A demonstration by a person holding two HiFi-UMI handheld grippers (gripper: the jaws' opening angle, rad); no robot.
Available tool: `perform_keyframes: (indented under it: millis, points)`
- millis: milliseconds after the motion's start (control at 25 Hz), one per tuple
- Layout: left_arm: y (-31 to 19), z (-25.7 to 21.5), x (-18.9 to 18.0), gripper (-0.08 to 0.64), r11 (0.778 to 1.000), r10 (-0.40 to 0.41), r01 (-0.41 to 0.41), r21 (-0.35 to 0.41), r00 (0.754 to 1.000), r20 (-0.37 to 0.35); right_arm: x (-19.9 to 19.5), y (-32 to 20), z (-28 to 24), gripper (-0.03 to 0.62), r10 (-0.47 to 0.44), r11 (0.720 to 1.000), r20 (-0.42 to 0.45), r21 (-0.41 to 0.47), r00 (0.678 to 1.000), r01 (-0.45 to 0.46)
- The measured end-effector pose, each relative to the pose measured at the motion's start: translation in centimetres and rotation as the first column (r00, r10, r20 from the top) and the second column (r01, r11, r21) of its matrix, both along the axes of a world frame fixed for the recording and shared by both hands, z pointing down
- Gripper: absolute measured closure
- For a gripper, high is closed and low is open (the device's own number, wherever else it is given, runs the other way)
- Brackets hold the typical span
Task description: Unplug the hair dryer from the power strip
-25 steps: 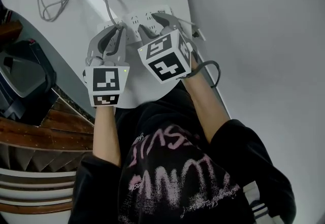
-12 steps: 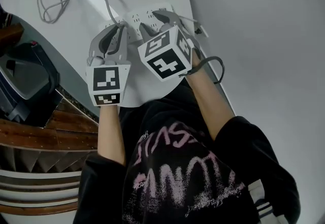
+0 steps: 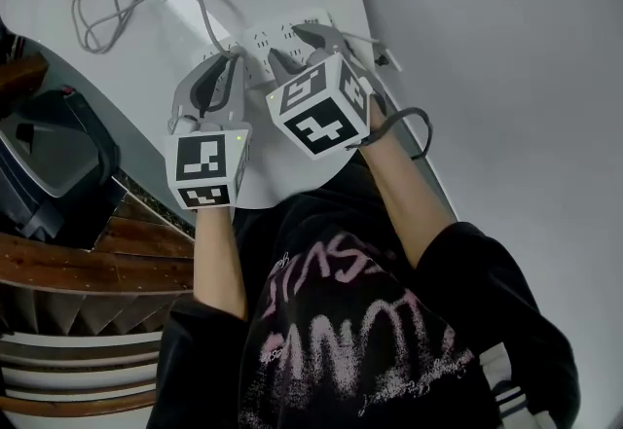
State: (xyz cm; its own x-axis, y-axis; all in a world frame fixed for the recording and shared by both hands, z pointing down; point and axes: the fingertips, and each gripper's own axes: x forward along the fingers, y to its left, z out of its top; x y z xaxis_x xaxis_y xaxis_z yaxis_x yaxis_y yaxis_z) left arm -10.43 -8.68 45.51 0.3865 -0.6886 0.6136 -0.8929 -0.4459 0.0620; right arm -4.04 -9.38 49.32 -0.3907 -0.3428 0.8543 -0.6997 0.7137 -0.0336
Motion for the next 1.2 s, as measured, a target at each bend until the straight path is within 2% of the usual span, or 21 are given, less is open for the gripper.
perform_keyframes:
  millis: [80,200,440,640,760,800,880,960,1080,1200]
  points:
    - [0.0,-0.1,-0.1,0.509,1.000,0.011,-0.011,0.008,1.000,0.019,-0.1,-0.1,-0.1,0.413,-0.001,1.000,-0.002,-0.002,1.000,0.001]
    - [0.1,-0.1,0.2,0.508,0.997,0.072,-0.076,0.027,0.992,0.108,-0.1,-0.2,0.0,0.414,-0.007,1.000,-0.005,-0.006,1.000,0.007]
    - [0.0,0.1,0.1,0.508,0.999,0.033,-0.033,0.011,0.998,0.048,-0.1,-0.2,0.2,0.413,-0.005,1.000,-0.007,-0.008,1.000,0.005]
    - [0.3,0.1,0.4,0.508,0.995,0.095,-0.099,0.029,0.986,0.134,-0.1,-0.1,0.2,0.414,-0.010,1.000,-0.011,-0.008,1.000,0.010]
    - [0.1,0.0,0.1,0.508,0.999,0.035,-0.035,0.012,0.999,0.036,0.0,-0.1,0.1,0.413,-0.005,1.000,-0.010,-0.009,1.000,0.005]
    - [0.1,0.0,0.0,0.508,1.000,0.023,-0.023,0.008,0.999,0.026,-0.1,-0.1,0.1,0.413,-0.004,1.000,-0.010,-0.009,1.000,0.004]
    - [0.2,-0.1,0.0,0.509,0.998,0.052,-0.053,0.018,0.996,0.078,-0.2,-0.1,0.0,0.413,-0.005,1.000,-0.010,-0.008,1.000,0.005]
    - [0.1,-1.1,0.4,0.508,0.993,0.091,-0.100,0.060,0.986,0.139,-0.2,-0.1,0.0,0.413,-0.007,1.000,-0.009,-0.008,1.000,0.007]
    - [-1.4,-3.2,0.1,0.508,0.988,0.073,-0.089,0.124,0.989,0.130,-0.1,-0.2,0.1,0.414,-0.006,1.000,-0.008,-0.008,1.000,0.006]
    - [-1.4,-3.9,-1.1,0.508,0.992,0.022,-0.027,0.119,0.999,0.039,-0.1,0.1,0.2,0.414,0.000,1.000,-0.010,-0.013,1.000,0.000]
